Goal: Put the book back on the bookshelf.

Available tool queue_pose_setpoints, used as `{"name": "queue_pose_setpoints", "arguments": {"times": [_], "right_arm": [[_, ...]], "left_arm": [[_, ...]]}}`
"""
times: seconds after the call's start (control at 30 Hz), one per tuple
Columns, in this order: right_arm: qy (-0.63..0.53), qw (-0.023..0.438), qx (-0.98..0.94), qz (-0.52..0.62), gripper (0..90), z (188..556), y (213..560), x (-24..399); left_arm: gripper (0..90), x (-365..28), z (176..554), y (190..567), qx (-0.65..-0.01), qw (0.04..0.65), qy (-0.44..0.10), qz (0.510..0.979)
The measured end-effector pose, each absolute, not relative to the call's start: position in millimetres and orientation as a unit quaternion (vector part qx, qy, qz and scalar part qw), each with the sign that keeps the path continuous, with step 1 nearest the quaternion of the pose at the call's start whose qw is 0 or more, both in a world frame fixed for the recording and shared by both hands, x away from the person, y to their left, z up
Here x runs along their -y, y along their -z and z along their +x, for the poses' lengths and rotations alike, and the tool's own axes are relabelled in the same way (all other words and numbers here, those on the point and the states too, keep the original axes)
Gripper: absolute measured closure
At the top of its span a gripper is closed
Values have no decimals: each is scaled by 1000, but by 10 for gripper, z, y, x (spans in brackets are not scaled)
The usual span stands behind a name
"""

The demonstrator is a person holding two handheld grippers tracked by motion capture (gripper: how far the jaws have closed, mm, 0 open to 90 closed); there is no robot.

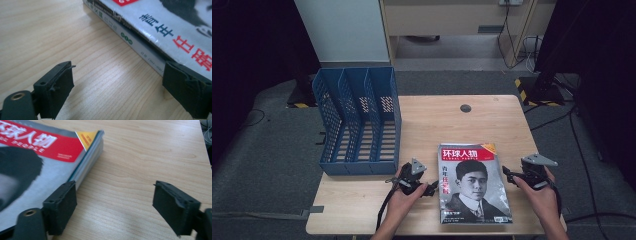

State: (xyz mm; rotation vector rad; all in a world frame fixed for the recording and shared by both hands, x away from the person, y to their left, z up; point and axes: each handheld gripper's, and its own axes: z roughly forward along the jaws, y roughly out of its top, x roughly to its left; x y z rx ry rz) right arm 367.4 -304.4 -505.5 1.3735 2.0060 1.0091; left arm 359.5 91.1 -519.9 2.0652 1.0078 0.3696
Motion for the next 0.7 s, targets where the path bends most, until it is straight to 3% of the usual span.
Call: {"name": "queue_pose_setpoints", "arguments": {"times": [0.03,0.07,0.2,0.47,0.5,0.7], "right_arm": [[-391,247,-733,499,362,3643,5007,3050],[-403,238,-732,494,404,3628,4984,3047],[-433,209,-742,467,456,3583,4930,2984],[-422,157,-775,443,382,3592,5006,2754],[-415,147,-781,442,333,3594,5036,2708],[-404,151,-788,439,307,3593,5060,2678]], "left_arm": [[97,-919,3589,5172,-403,406,-142,808],[103,-931,3586,5143,-406,416,-141,801],[115,-925,3549,5064,-401,445,-124,791],[151,-690,3456,5105,-369,445,-73,813],[150,-678,3457,5119,-371,441,-73,814],[149,-636,3476,5192,-370,443,-39,815]]}}
